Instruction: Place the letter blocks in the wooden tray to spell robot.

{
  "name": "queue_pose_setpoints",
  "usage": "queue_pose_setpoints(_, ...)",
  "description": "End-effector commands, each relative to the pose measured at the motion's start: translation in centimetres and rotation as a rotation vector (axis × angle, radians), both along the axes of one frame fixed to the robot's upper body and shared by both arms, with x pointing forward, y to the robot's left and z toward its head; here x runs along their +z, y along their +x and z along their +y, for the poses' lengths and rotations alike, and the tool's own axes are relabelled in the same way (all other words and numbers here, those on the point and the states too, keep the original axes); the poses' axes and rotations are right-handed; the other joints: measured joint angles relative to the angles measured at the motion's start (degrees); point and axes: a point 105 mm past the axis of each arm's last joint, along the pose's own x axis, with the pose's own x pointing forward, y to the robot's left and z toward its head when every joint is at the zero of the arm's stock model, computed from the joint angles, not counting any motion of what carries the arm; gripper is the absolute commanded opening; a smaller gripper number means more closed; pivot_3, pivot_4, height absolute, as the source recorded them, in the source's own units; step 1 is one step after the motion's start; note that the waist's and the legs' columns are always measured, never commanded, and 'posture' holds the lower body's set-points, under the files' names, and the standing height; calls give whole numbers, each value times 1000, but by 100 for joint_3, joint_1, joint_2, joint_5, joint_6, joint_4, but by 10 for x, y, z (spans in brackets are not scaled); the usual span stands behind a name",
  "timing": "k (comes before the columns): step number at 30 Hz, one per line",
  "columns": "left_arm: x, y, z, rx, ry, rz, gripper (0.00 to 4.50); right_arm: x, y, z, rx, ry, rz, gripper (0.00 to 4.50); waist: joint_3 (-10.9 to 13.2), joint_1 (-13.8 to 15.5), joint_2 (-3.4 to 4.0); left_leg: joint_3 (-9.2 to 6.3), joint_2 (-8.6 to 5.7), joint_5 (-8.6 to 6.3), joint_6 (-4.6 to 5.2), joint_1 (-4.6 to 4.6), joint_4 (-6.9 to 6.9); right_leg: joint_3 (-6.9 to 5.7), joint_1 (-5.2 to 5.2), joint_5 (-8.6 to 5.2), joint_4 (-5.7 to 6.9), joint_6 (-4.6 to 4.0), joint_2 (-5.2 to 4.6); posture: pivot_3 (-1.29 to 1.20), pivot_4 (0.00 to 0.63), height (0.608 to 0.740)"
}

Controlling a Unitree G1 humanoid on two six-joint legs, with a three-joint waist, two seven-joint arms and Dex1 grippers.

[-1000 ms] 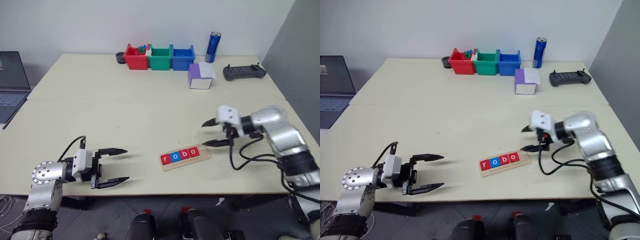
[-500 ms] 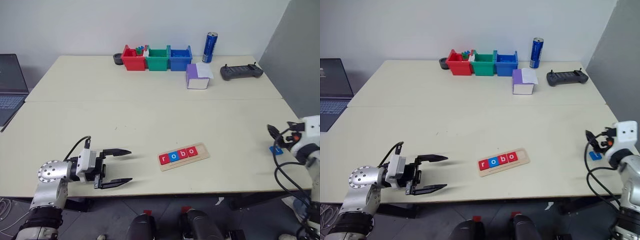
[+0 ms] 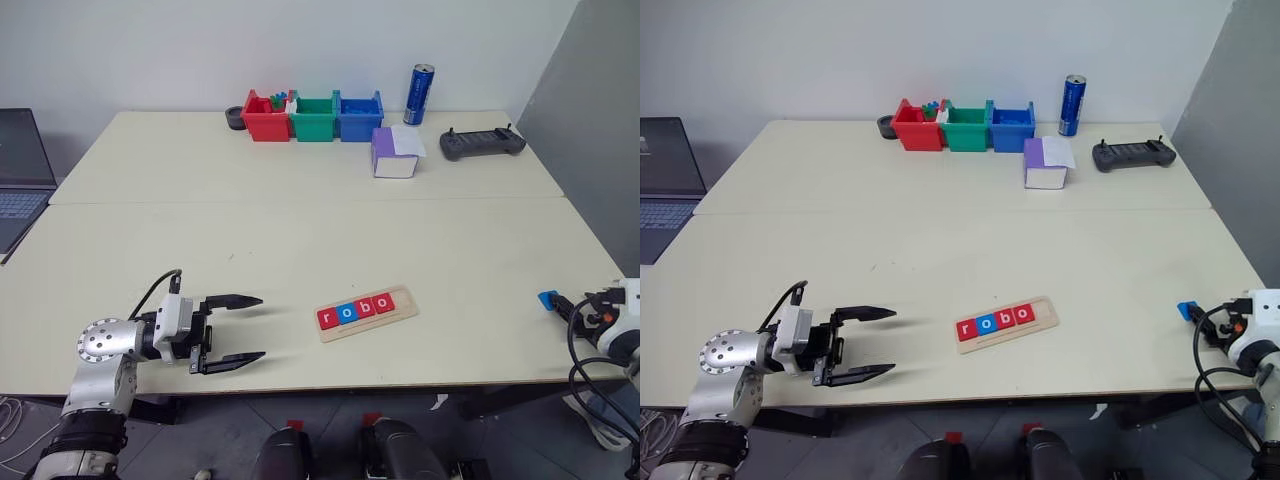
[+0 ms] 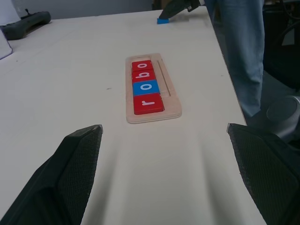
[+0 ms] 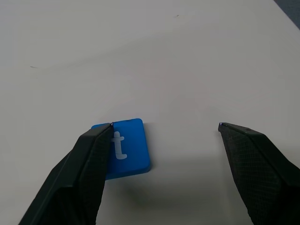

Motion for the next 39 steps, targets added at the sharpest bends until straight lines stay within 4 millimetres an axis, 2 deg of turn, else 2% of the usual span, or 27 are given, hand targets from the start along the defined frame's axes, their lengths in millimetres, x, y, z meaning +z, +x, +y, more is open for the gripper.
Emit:
queue_pose_setpoints(1, 6, -2, 6, 6, 11, -36, 4500, 9, 4, 7, 62, -1, -26, 3797, 0, 0, 0, 0, 0, 0, 0, 0, 0, 0, 0, 0, 0, 0, 0, 0, 150, 740)
queue_pose_setpoints(7, 5, -3, 7, 12, 13, -34, 4500, 5, 3, 12, 79, 18, -15, 3797, -1, 8, -1, -1, 0, 0, 0, -1, 0, 0, 0, 0, -1, 0, 0, 0, 150, 740)
queue_pose_setpoints(14, 7, 1, 3, 3, 16, -41, 4500, -9, 2, 14, 69, 12, 34, 3797, -4, 10, -6, -3, 1, 0, 0, -1, 0, -1, 1, 0, -2, 1, 0, 0, 150, 740)
queue_pose_setpoints(18, 8, 2, 2, -1, 17, -41, 4500, -16, -1, 22, 77, 0, 54, 2625, -7, 9, -10, -3, 1, 0, 0, 0, 0, -2, 1, 0, -2, 1, 1, 0, 150, 740)
queue_pose_setpoints(19, 8, 2, 2, -1, 18, -40, 4500, -16, -2, 25, 78, -1, 51, 2201, -8, 8, -10, -3, 2, 0, 0, 0, -1, -1, 1, 0, -2, 1, 1, 0, 150, 740)
queue_pose_setpoints(21, 7, 2, 3, -5, 21, -35, 4500, -15, -1, 43, 112, 23, 30, 1592, -9, 7, -13, -4, 2, 0, 0, 0, -2, -2, 1, 0, -2, 1, 2, 0, 150, 740)
queue_pose_setpoints(22, 7, 2, 3, -7, 22, -33, 4500, -12, 0, 58, 142, 33, 18, 1469, -9, 3, -13, -5, 4, 0, 0, 0, -2, -2, 1, 0, -3, 1, 3, 0, 150, 740)
queue_pose_setpoints(27, 7, 7, 1, -16, 22, -31, 4500, 1, 4, 127, 239, 66, -28, 1473, -9, -22, -12, -7, 16, 0, -1, 4, -2, -1, -1, 1, 2, 3, 13, 0, 150, 740)
queue_pose_setpoints(32, 6, 9, 0, -27, 23, -31, 4500, 0, 9, 168, 229, 76, -21, 1473, -10, 4, -10, -9, 12, 0, -2, -4, -2, -2, -3, 1, -2, 4, 11, 0, 150, 740)
queue_pose_setpoints(34, 6, 10, -1, -31, 22, -33, 4500, -3, 10, 174, 223, 82, -9, 1473, -11, 8, -13, -9, 9, 0, -2, -11, -1, -2, -5, 1, -8, 4, 9, 0, 150, 740)
queue_pose_setpoints(38, 7, 10, -2, -33, 21, -36, 4500, -13, 7, 166, 197, 48, 28, 1473, -14, 12, -17, -9, 5, -1, -1, -13, 0, -2, -4, 1, -11, 4, 6, 0, 150, 740)
queue_pose_setpoints(39, 7, 10, -2, -33, 22, -36, 4500, -12, 7, 165, 198, 48, 29, 1823, -15, 13, -17, -9, 5, -1, -1, -12, 0, -2, -4, 1, -10, 4, 6, 0, 150, 740)
